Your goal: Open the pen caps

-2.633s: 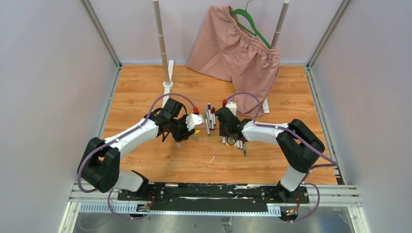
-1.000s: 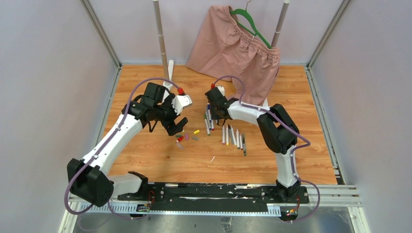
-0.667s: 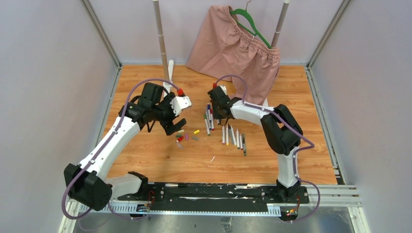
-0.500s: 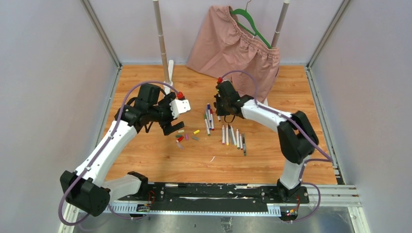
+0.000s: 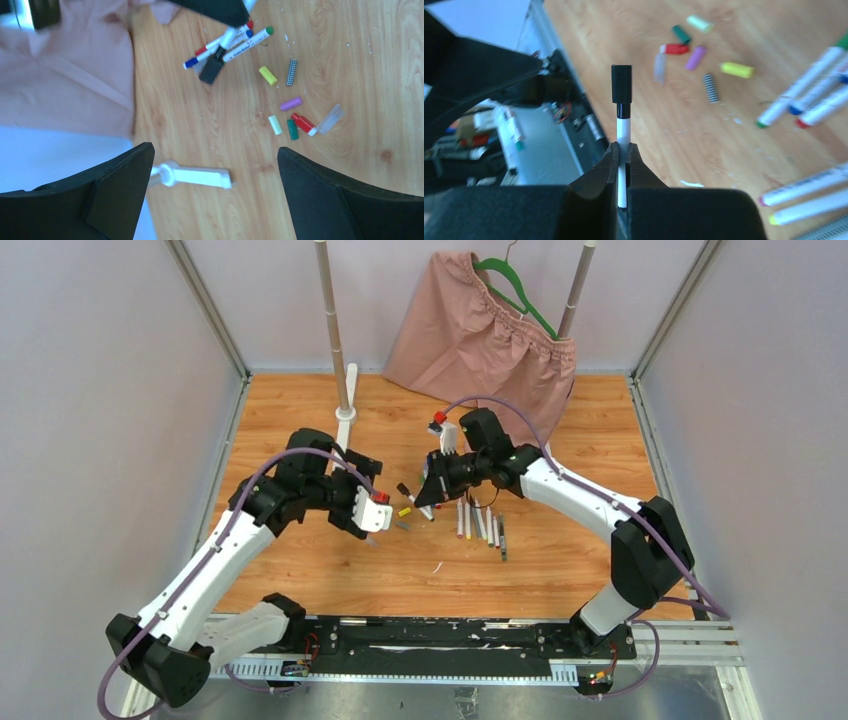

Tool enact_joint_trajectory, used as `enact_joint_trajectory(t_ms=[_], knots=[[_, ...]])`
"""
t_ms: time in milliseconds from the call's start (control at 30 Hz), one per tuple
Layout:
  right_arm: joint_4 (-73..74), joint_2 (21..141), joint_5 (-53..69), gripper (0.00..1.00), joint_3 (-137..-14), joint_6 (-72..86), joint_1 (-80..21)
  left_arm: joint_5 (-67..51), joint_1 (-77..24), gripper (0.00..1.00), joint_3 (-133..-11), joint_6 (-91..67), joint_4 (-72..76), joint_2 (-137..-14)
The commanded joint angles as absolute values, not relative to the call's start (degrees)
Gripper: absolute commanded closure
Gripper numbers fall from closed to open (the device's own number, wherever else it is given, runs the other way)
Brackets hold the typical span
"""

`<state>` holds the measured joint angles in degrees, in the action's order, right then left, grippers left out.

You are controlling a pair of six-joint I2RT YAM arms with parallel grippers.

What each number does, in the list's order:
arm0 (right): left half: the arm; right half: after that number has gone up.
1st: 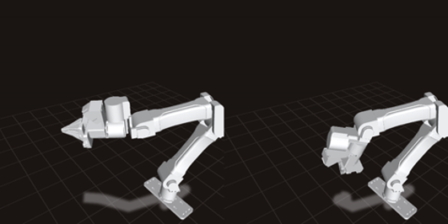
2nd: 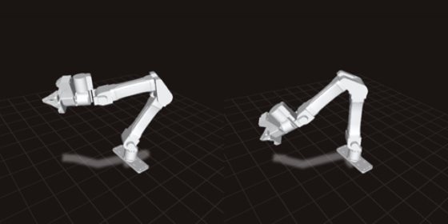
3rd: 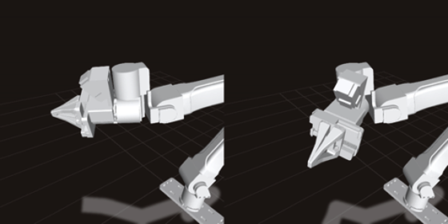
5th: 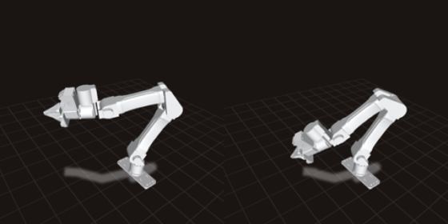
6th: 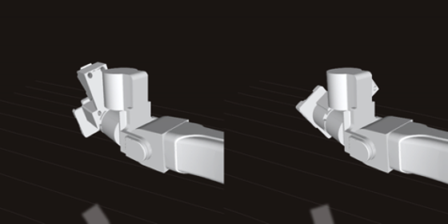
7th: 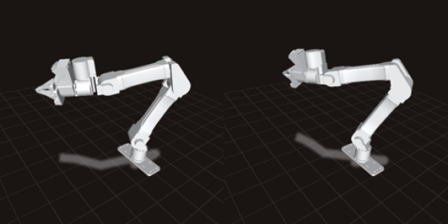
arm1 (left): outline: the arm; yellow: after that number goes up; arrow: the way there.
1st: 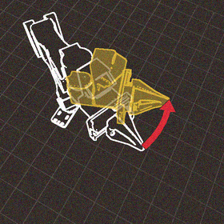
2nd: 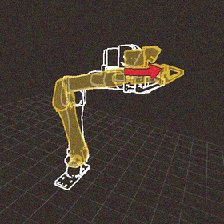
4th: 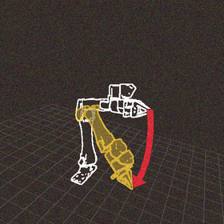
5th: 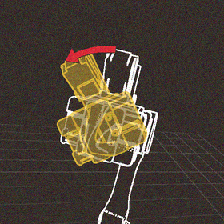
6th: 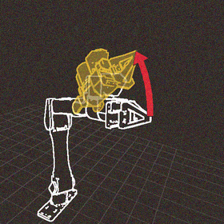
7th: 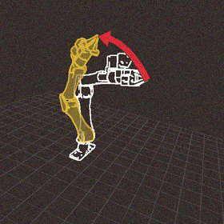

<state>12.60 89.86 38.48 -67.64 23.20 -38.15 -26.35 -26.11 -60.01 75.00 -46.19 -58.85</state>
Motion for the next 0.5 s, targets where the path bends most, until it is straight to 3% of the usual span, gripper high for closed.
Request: enact_joint_trajectory(t_ms=[0,233,300,467], knots=[[13.6,90.0,51.4,1.00,-69.8,24.2,-40.8,-24.6,-30.4,0.00,-57.2,88.5,-48.5,-57.0],[11.3,91.9,55.4,1.00,-72.2,27.0,-42.7,-23.0,-33.9,0.01,-55.1,92.8,-48.4,-56.0],[9.8,92.4,56.7,1.00,-72.1,28.2,-42.9,-22.6,-34.1,0.09,-55.5,93.7,-48.4,-56.4],[8.5,94.0,58.2,1.00,-72.7,29.4,-43.2,-20.7,-35.0,0.41,-56.8,93.9,-48.5,-58.0]])
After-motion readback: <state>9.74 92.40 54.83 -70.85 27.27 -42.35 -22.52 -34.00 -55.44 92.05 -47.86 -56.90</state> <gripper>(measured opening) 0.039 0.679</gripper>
